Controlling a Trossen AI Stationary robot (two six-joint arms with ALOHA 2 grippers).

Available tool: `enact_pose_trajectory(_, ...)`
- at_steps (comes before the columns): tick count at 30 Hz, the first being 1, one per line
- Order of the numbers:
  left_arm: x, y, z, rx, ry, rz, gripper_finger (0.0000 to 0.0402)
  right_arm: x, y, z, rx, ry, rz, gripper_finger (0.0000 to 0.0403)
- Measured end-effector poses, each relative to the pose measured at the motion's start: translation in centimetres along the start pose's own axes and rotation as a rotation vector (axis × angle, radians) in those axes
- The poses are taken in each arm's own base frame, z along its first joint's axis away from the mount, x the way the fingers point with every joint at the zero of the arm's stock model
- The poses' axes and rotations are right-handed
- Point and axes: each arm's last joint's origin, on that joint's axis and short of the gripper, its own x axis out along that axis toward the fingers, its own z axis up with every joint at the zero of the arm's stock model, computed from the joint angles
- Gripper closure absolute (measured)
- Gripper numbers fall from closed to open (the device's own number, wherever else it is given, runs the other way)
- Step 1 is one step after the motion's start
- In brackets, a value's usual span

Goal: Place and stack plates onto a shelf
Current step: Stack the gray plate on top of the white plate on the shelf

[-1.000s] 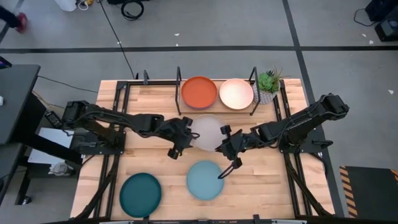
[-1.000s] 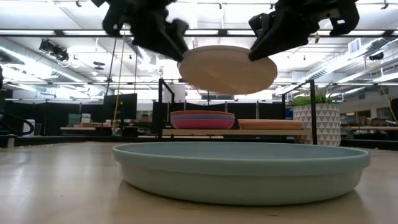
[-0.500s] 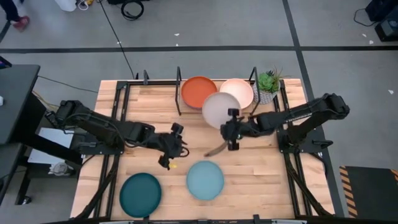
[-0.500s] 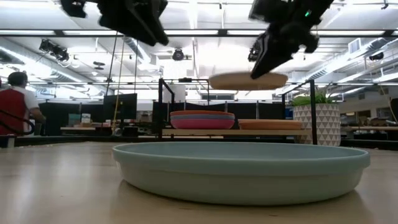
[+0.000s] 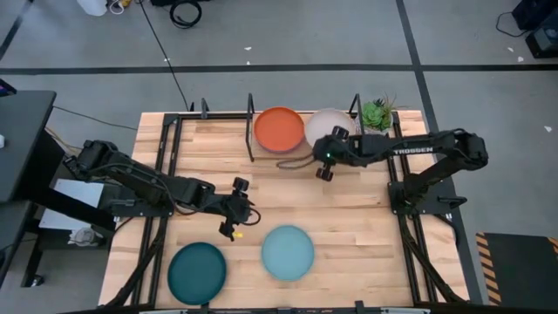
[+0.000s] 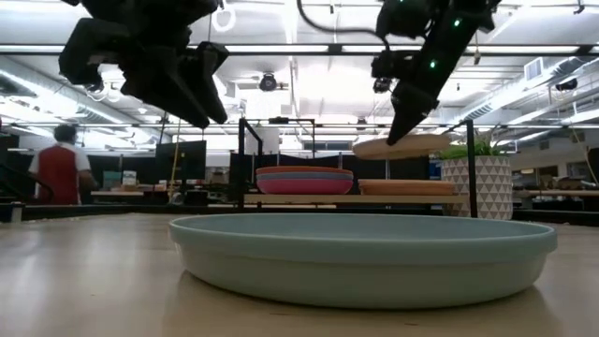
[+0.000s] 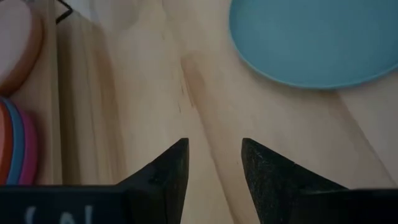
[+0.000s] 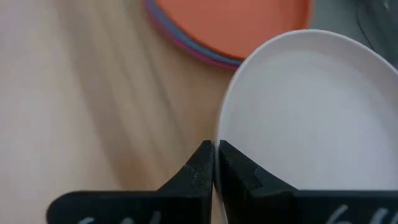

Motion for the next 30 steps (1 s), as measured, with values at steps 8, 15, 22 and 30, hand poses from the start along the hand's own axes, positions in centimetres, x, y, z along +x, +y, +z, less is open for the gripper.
enact_pose_trajectory(8,-1.5,-0.6,0.3,-0.020,-0.045,-0.011,0.0247,2.4,-2.7,-1.1,0.066,0.013,0.016,0.0380)
enact_pose_trajectory(15,-2.2,-0.8,0.6,-0.028,-0.076,-0.010,0.0247,4.1,-3.8,-2.1,0.066,-0.048,0.026,0.0380)
enact_pose_trajectory(22,-2.1,-0.8,0.6,-0.030,-0.073,-0.010,0.0247,4.6,-4.3,-2.4,0.093,-0.068,0.122,0.0370)
enact_pose_trajectory(30,-2.1,-0.8,0.6,-0.049,-0.071,-0.011,0.0246,4.6,-4.1,-3.0,0.129,-0.010,0.187,0.0344)
